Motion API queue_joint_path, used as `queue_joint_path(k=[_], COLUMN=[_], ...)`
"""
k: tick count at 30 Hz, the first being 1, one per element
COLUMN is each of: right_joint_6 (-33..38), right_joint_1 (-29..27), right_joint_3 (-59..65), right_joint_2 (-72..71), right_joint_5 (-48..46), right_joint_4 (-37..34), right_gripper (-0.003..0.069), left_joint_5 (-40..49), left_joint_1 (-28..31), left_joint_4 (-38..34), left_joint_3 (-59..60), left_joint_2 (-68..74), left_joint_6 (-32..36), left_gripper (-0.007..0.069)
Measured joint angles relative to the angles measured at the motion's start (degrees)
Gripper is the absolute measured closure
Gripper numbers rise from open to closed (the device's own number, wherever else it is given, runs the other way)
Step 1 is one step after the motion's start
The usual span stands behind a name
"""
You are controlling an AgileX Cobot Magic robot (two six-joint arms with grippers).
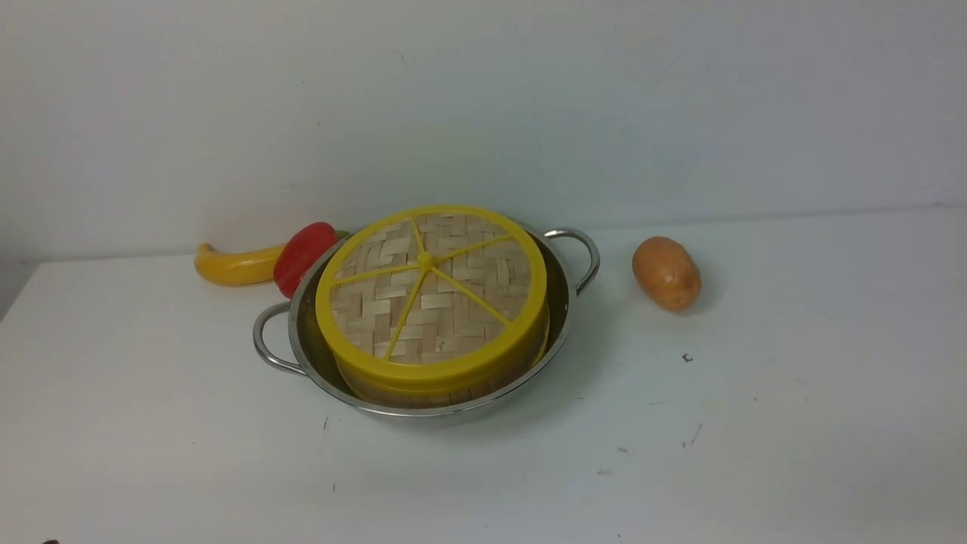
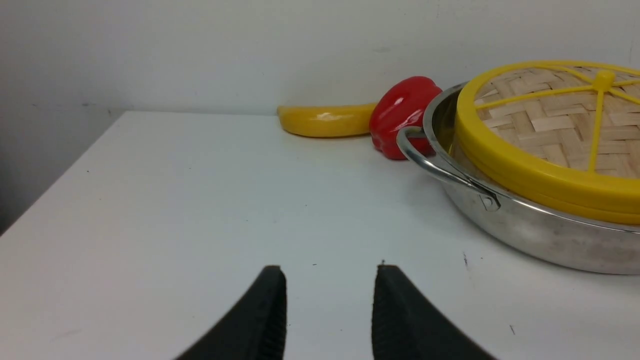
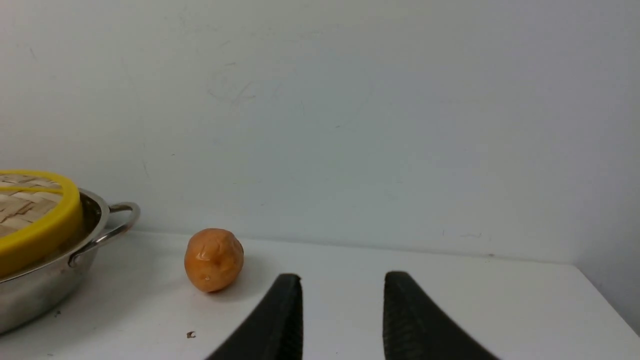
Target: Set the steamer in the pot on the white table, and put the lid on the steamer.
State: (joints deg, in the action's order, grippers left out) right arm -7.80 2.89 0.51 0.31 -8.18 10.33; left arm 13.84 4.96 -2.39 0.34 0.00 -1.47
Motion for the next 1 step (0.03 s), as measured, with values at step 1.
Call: queue_joint_path(k=[1], right_joint_6=[0.0], right_joint_1=[0.0], right_joint_3=[0.0], right_joint_2=[0.0], right_joint_5=[0.0], right_joint_4=[0.0], right_gripper=[0.0410], left_joint_5=[0.0], left_joint_1=[0.0], left_joint_4=[0.0], left_joint_3=[0.0], left_joint_2=[0.0], left_joint_6=[0.0], left_gripper=[0.0384])
